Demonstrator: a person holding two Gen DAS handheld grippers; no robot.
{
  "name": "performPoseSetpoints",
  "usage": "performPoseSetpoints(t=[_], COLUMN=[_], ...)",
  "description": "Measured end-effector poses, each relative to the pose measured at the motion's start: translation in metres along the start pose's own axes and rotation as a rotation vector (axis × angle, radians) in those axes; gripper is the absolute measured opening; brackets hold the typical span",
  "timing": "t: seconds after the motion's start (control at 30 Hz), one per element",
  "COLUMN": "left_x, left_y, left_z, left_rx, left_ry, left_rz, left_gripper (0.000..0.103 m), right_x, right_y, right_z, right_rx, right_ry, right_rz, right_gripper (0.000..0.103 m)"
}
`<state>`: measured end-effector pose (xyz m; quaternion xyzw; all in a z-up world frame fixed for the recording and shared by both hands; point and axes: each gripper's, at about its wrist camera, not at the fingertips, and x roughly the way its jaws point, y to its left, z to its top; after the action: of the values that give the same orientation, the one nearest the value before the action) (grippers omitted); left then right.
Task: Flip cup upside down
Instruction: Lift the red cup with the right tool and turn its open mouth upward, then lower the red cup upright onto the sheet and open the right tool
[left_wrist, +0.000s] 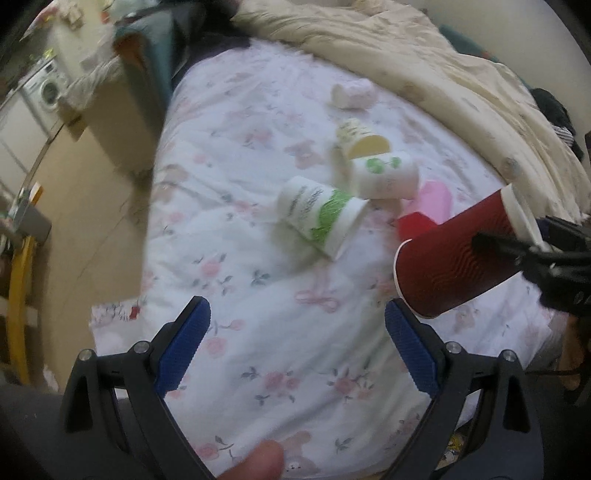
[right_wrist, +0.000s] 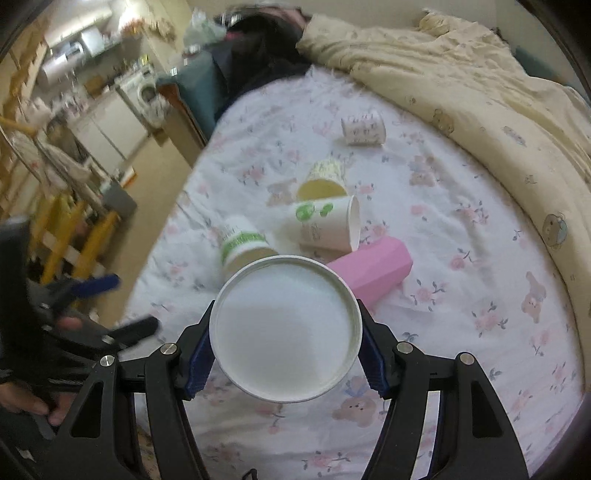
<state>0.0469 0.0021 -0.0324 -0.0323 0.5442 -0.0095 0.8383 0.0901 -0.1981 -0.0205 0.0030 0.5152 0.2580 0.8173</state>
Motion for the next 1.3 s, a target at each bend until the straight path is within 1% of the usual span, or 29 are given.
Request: performPoseSetpoints(t=[0.07, 0.1, 0.23, 0.33, 0.4, 0.5, 0.57, 0.73, 0.83, 0.87, 0.9, 0.93, 1.0, 1.03, 1.1, 1.17, 1.23, 1.3], left_x=[0.002, 0.002, 0.004, 0.004, 0.003, 0.004, 0.004, 0.003, 0.001, 0.000, -0.002, -0.005, -0.012, -0.016, -0.024, -0.035, -0.043, -0.050], left_y=[0.007, 0.010, 0.012, 0.011, 0.010, 0.010, 0.008, 0.005, 0.005, 0.005, 0.006, 0.006, 0.007, 0.008, 0.008, 0.008, 0.007, 0.006], left_z=[0.001, 0.001, 0.000, -0.002, -0.002, -0.001, -0.002, -0.002, -0.002, -0.002, -0.002, -0.002, -0.003, -0.004, -0.006, -0.009, -0.014, -0.019], left_rx=[-0.031, -0.039, -0.036, -0.027, -0.026, -0.026, -0.013, 0.003, -0.001, -0.002, -0.002, -0.002, -0.005, -0.006, -0.009, -0.011, -0.017, -0.022], left_ry=[0.015, 0.016, 0.029, 0.034, 0.031, 0.034, 0.028, 0.016, 0.012, 0.007, 0.000, -0.010, -0.032, -0.048, -0.074, -0.117, -0.150, -0.178], left_rz=[-0.009, -0.007, 0.004, 0.007, 0.003, 0.003, 0.022, 0.036, 0.029, 0.026, 0.024, 0.019, 0.014, 0.009, 0.010, 0.014, 0.017, 0.021], left_gripper=[0.098, 0.103, 0.103, 0.103, 0.103, 0.103, 0.103, 0.103, 0.103, 0.103, 0.103, 0.103, 0.103, 0.103, 0.103, 0.103, 0.103, 0.103], right_x=[0.012, 0.017, 0.041, 0.055, 0.064, 0.069, 0.072, 0.072, 0.070, 0.068, 0.064, 0.060, 0.041, 0.031, 0.010, -0.014, -0.035, -0.053], right_y=[0.005, 0.008, 0.015, 0.020, 0.024, 0.031, 0.034, 0.034, 0.029, 0.027, 0.024, 0.023, 0.021, 0.022, 0.022, 0.020, 0.019, 0.022], right_z=[0.002, 0.002, 0.005, 0.007, 0.008, 0.009, 0.010, 0.010, 0.013, 0.014, 0.015, 0.016, 0.018, 0.017, 0.014, 0.006, -0.005, -0.022], right_rx=[-0.030, -0.041, -0.074, -0.121, -0.148, -0.177, -0.187, -0.176, -0.142, -0.123, -0.097, -0.076, -0.041, -0.036, -0.024, 0.006, 0.031, 0.042], right_ry=[0.017, 0.012, 0.043, 0.048, 0.056, 0.047, 0.035, 0.034, 0.036, 0.032, 0.021, 0.010, -0.041, -0.064, -0.104, -0.154, -0.186, -0.223], right_rz=[-0.019, -0.025, -0.063, -0.115, -0.122, -0.140, -0.153, -0.156, -0.121, -0.096, -0.067, -0.051, -0.028, -0.022, -0.034, -0.047, -0.058, -0.109], right_gripper=[0.069, 0.069, 0.069, 0.069, 0.069, 0.069, 0.069, 0.071, 0.071, 0.072, 0.076, 0.084, 0.092, 0.094, 0.094, 0.095, 0.097, 0.101])
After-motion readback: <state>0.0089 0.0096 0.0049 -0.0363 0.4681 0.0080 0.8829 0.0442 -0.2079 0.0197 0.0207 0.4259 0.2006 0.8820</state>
